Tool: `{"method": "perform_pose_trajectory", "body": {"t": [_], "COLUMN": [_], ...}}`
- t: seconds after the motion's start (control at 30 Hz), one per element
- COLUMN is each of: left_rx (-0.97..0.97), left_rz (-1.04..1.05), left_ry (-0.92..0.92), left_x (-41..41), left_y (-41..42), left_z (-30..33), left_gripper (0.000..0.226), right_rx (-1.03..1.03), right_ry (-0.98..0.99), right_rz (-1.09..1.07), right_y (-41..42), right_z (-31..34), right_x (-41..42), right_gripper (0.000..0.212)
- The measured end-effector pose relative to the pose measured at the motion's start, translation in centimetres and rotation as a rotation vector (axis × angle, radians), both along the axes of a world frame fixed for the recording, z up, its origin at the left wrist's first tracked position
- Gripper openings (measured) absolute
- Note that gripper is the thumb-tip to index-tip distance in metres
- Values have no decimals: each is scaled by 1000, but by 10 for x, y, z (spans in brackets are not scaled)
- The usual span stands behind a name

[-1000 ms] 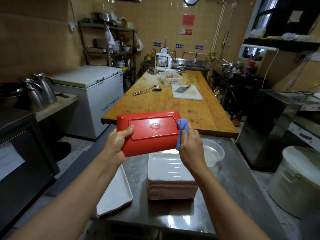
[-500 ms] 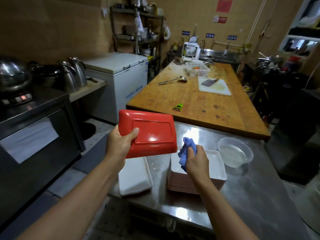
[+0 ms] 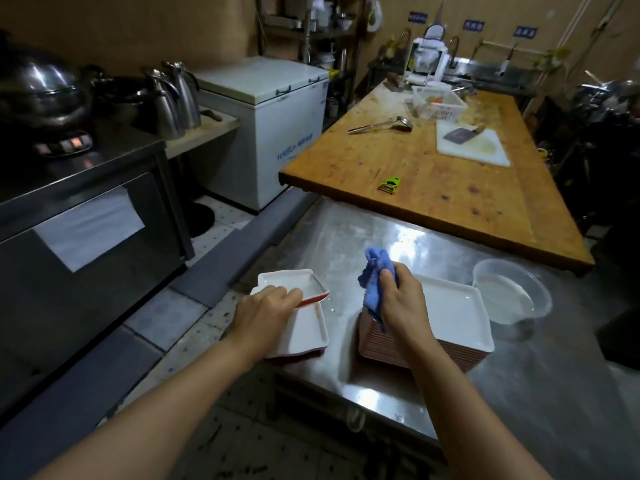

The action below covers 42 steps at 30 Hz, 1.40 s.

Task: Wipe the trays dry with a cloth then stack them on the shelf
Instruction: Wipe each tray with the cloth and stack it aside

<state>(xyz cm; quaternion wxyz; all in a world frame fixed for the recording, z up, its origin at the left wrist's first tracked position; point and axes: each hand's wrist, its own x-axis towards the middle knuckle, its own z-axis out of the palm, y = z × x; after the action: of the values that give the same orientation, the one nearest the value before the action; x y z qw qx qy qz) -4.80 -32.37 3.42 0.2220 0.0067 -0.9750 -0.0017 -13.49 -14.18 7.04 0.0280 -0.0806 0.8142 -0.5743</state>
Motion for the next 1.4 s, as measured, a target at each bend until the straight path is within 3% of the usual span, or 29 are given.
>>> {"method": "perform_pose_trajectory", "body": {"t": [0.4, 0.83, 1.0, 1.1, 1.4], "left_rx": [-76, -199, -174, -126, -42], "left_rz": [-71, 68, 106, 168, 202], "left_ry": [-152, -400, -547, -650, -681], "left_x": [-1, -9, -13, -22, -36], "left_y": [19, 38, 35, 29, 14], "left_z": [-43, -84, -93, -105, -119], "left_gripper": [32, 45, 63, 62, 85], "right_rx": [-4, -77, -94, -100, -77], "right_ry": [-27, -94, -114, -109, -100], "right_rz": [-64, -64, -82, -92, -151], "right_y": [16, 30, 31, 32, 44], "right_z": [-13, -18, -16, -15, -27], "right_x": [-10, -19, -23, -25, -31], "right_gripper": [17, 23, 26, 26, 22]}}
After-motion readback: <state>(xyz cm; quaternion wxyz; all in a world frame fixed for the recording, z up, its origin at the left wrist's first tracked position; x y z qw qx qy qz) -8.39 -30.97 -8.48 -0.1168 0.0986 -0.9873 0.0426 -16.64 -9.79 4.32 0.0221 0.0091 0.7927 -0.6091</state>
